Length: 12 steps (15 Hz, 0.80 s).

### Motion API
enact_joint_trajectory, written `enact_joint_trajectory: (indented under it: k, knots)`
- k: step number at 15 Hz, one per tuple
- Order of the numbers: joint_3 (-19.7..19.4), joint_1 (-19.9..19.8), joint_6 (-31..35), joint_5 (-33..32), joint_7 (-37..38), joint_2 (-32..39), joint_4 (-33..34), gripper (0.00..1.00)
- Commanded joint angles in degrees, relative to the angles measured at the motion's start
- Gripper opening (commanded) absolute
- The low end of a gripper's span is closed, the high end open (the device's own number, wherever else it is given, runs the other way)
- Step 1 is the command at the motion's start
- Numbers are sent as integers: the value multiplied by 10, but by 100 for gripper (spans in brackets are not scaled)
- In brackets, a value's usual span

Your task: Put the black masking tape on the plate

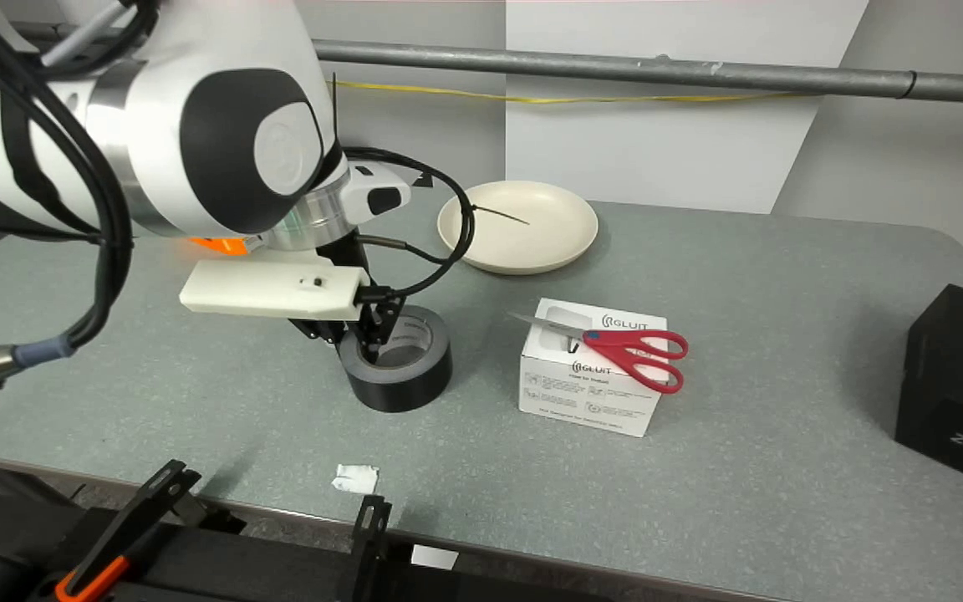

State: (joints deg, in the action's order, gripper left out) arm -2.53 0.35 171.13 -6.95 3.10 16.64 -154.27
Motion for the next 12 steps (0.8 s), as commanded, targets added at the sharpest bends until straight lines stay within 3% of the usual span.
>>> enact_joint_trajectory:
  k: [1,3,6,9,10,12]
  knots:
    - [-16,-14,1,11,-20,-20,12,6]
    - [-46,-18,0,-3,-23,-47,20,6]
    - [-61,-40,-10,7,-37,-66,62,6]
    - [-17,-73,-21,64,-71,-70,102,6]
    - [-48,-54,-4,29,-43,-60,83,26]
    - [-34,-60,-5,46,-52,-62,97,26]
